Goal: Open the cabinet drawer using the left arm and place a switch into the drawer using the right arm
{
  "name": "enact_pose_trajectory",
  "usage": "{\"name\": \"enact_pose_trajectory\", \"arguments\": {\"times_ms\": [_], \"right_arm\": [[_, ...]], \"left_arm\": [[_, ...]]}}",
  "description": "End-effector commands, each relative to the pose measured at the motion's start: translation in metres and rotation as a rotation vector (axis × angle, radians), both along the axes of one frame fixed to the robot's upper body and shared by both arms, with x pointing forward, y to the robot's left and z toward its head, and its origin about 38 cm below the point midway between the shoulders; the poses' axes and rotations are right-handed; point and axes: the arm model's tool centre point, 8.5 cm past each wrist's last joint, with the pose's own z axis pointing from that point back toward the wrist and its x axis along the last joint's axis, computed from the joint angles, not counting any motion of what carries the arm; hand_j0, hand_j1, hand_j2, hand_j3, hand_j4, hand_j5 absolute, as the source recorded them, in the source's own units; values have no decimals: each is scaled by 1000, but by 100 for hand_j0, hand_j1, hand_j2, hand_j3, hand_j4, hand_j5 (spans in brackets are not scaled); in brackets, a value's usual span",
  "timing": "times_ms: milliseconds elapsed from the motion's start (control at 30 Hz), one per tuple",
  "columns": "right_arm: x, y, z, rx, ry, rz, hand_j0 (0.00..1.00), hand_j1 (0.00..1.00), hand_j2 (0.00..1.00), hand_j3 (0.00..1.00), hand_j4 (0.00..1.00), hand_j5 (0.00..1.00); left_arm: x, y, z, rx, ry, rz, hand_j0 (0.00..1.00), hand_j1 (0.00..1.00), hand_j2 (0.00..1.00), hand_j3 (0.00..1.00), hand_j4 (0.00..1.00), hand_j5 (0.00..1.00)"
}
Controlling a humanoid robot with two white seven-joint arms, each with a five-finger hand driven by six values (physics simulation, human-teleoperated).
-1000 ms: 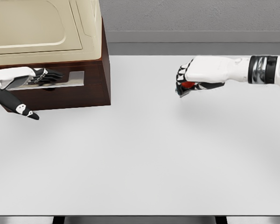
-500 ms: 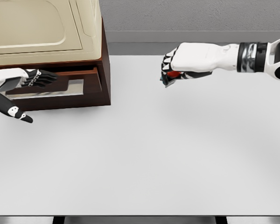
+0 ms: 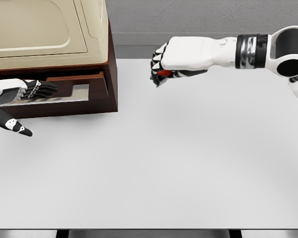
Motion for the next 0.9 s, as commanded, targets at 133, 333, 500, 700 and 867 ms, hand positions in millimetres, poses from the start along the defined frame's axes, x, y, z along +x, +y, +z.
{"name": "enact_pose_trajectory", "arguments": {"times_ms": [133,333,500,700,867], "right_arm": [[-4,21,2,6,2,39,43,43,43,43,43,43],[-6,44,7,-5,-4,67,43,43,43,43,43,43],[-6,52,14,-3,-16,76,43,43,43,43,43,43],[-7,69,22,-5,-27,89,43,43,43,43,43,43],[-6,73,24,-2,-25,81,43,43,43,43,43,43]], "left_arm": [[-3,4,1,-32,31,14,100,100,100,100,100,100],[-8,13,2,-21,46,35,100,100,100,100,100,100],[-10,12,-3,-29,63,34,100,100,100,100,100,100],[-13,18,-6,-18,81,47,100,100,100,100,100,100],[-16,20,-10,-24,99,54,100,100,100,100,100,100]]}}
